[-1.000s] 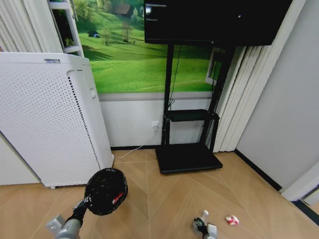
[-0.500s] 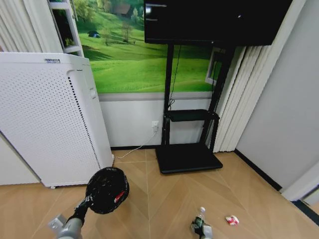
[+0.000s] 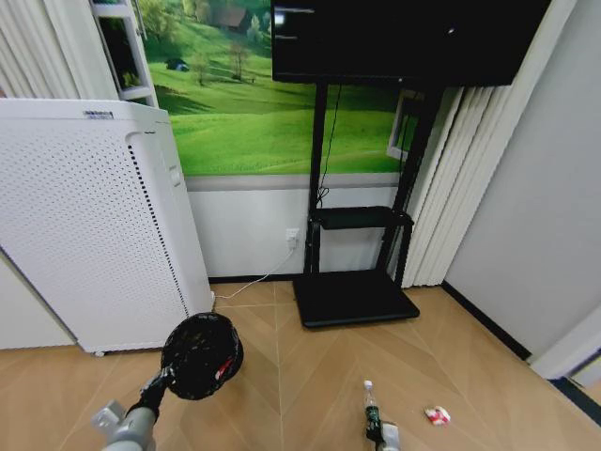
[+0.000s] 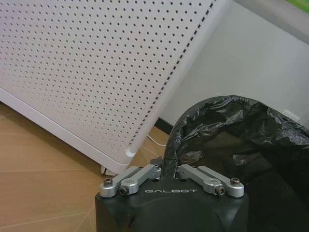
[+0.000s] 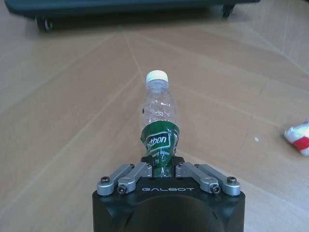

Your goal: Pick up the trash bin and place the garbage on the floor into it.

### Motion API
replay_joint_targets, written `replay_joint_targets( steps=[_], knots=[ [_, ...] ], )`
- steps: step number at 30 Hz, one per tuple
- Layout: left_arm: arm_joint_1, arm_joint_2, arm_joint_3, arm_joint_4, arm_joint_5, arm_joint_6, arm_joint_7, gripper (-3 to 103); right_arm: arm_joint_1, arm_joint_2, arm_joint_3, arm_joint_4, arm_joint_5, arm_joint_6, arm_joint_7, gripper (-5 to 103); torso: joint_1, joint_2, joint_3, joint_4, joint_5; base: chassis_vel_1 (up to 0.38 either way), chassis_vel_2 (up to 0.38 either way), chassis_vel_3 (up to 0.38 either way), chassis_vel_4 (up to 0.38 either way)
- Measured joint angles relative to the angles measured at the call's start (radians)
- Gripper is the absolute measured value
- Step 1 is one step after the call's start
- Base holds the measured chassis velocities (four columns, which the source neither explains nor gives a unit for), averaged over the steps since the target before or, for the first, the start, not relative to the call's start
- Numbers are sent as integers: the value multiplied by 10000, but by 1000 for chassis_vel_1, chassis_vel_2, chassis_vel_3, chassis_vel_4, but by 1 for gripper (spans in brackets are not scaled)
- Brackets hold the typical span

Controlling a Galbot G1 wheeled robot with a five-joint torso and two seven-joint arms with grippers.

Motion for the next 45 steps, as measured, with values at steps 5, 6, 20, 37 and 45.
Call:
replay_joint_targets(
  steps=[5, 6, 20, 37, 45],
  knots=[
    [-449, 354, 800, 87, -258, -21, -682, 4, -430, -318, 710, 1028, -768, 337, -583, 16, 0, 0, 0, -1, -3, 0, 0, 0, 0],
    [-661, 528, 1166, 139, -419, -10, -874, 4, -676, -628, 995, 1786, -926, 454, -806, 16, 0, 0, 0, -3, -4, 0, 0, 0, 0],
    [-1557, 2299, 2940, 244, -2113, 1124, -1570, 4, -1774, -2605, 1886, 5670, -59, 3103, -6449, 16, 0, 0, 0, 1, -5, 0, 0, 0, 0],
    [-3777, 3385, 4129, 953, -2412, 3210, -827, 4, -1916, -3032, 657, 7174, -67, 4142, -8566, 16, 0, 0, 0, -2, -5, 0, 0, 0, 0],
    [-4537, 3177, 5314, 1747, -243, 3219, 994, 4, -1533, -3120, -357, 6425, -929, 4593, -8486, 16, 0, 0, 0, -1, -4, 0, 0, 0, 0]
  ],
)
